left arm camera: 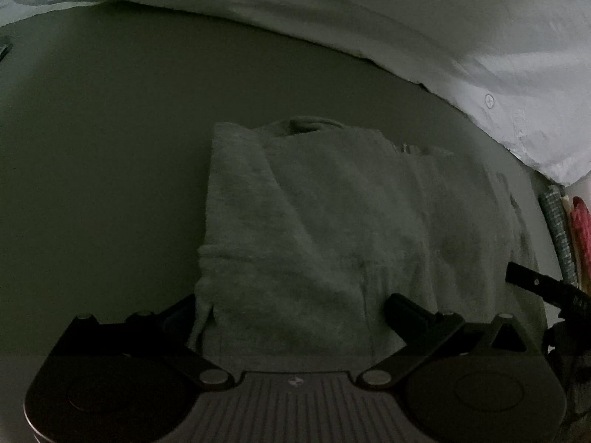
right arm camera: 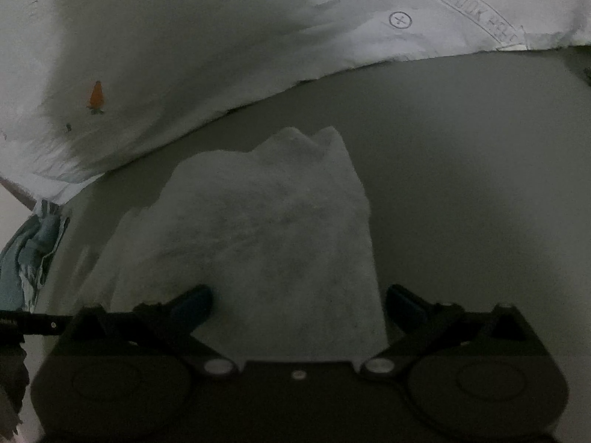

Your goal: Fold clothes

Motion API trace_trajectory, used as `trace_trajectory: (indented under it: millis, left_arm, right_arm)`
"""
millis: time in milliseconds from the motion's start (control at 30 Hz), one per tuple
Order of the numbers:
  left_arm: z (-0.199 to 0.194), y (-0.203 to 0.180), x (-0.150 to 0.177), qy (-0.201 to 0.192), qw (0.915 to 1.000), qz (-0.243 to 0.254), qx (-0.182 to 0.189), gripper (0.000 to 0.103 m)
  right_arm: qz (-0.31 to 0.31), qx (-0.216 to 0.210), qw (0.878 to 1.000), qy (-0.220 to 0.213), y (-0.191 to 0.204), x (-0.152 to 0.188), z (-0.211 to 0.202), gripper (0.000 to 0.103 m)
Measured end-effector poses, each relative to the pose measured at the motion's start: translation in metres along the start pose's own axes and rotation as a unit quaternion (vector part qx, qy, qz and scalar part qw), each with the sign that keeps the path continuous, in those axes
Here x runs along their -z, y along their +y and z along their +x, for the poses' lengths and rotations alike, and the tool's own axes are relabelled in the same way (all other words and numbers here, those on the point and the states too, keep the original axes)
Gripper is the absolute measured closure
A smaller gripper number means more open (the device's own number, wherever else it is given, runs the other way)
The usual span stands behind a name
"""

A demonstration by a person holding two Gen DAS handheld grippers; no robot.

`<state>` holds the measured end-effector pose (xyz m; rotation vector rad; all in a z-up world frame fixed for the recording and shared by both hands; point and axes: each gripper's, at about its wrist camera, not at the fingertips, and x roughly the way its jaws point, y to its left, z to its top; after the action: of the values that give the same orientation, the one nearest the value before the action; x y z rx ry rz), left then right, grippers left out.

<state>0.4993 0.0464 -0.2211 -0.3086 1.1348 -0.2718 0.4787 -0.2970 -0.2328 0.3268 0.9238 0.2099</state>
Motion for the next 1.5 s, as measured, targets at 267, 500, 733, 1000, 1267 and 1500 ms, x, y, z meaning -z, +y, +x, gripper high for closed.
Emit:
trace_trajectory:
  millis: [267, 500, 733, 1000, 1267, 1500]
  left_arm:
    - [0.012, -0.013, -0.011, 0.028, 0.9992, 0.019, -0.023, 0.000]
    - [0.009, -0.007, -0.009, 0.001, 0.9996, -0.025, -0.014, 0.000]
    - [0.022, -0.028, -0.018, -0.010, 0.9998, -0.017, 0.011, 0.001]
    - [0.021, -0.052, -0.008, -0.036, 0.9988, -0.030, -0.014, 0.011]
    - [-0.007, -0.053, 0.008, -0.063, 0.9960, -0.063, 0.003, 0.045]
    - [-0.039, -0.055, 0.034, -0.086, 0.9883, -0.050, 0.116, 0.057]
  right_arm:
    - [-0.005, -0.016, 1.000, -0.008, -0.003, 0.002, 0.000, 0.000]
    - [-0.019, -0.074, 0.997, -0.001, 0.000, -0.004, 0.011, 0.002]
    - [-0.006, -0.123, 0.992, 0.006, 0.005, -0.008, 0.022, 0.003]
    - [0.017, -0.179, 0.984, 0.011, 0.011, 0.007, 0.017, 0.058]
    - [-0.006, -0.182, 0.983, -0.031, 0.062, 0.023, -0.039, 0.065]
    - [0.002, -0.153, 0.987, -0.053, 0.106, 0.038, -0.108, 0.066]
